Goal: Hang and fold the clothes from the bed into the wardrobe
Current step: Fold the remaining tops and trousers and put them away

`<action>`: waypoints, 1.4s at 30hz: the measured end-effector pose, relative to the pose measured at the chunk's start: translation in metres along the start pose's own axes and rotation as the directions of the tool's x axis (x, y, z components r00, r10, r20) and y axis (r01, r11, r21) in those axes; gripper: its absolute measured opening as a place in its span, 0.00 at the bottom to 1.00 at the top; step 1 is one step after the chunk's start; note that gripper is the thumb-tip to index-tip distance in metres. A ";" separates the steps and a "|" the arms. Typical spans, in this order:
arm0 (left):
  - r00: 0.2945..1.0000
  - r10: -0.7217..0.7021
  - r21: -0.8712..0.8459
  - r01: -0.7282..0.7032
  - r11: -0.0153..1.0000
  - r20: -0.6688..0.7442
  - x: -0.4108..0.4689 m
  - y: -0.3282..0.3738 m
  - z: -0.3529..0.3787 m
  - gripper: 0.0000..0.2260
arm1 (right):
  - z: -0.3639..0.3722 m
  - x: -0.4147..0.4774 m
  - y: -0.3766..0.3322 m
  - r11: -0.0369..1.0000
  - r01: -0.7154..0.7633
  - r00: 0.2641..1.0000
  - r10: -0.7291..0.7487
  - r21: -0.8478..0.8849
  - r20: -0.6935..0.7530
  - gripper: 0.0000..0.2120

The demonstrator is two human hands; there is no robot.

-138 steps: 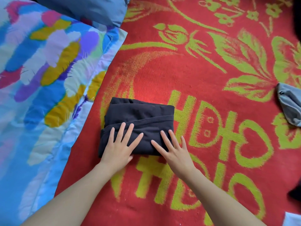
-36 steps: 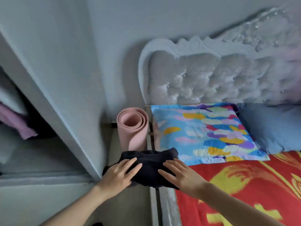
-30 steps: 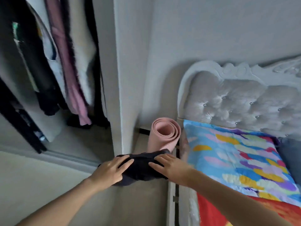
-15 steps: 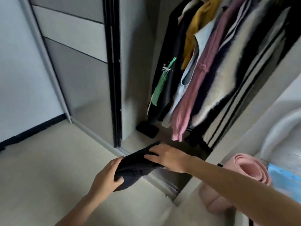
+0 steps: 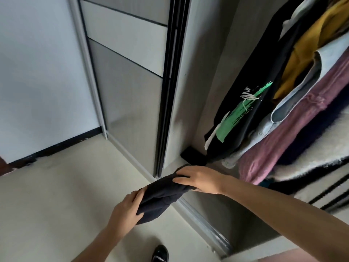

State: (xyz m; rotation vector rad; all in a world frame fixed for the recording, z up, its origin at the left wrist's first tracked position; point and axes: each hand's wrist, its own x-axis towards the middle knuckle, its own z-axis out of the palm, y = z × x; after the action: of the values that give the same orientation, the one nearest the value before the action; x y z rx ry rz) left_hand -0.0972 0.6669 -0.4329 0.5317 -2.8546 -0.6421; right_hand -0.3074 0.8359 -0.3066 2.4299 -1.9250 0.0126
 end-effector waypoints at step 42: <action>0.749 0.639 0.263 -0.590 0.764 -0.174 0.638 -0.094 0.524 0.22 | 0.604 -0.066 0.437 -0.053 -0.997 -0.067 0.931 0.050 -0.360 0.43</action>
State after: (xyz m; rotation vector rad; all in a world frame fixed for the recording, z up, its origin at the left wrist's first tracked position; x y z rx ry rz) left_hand -0.7812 0.5476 -0.8892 -0.3116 -2.6049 -0.1579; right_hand -0.7596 0.7773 -0.8998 0.2238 -2.7429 0.1638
